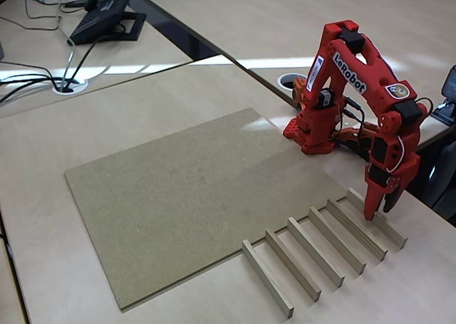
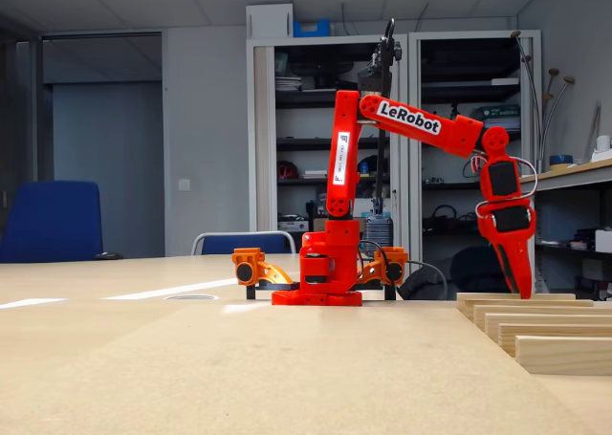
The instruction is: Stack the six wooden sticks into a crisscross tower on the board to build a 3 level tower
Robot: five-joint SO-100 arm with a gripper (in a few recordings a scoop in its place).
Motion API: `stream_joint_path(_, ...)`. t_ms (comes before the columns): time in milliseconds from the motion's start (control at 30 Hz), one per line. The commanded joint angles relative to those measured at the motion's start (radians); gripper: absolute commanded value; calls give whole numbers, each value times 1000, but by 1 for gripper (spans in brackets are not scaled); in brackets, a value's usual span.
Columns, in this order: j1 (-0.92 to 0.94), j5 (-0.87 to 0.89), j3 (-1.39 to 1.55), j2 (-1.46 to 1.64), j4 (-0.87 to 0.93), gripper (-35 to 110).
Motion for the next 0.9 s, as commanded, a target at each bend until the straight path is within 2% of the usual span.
stream_joint_path(0,-6,3,6,5,0,17)
stream_joint_path(533,14,-2,-66,-74,49,0)
stream_joint_path(667,23,-38,-170,-84,137,0)
stream_joint_path(867,40,-29,-370,-64,373,0)
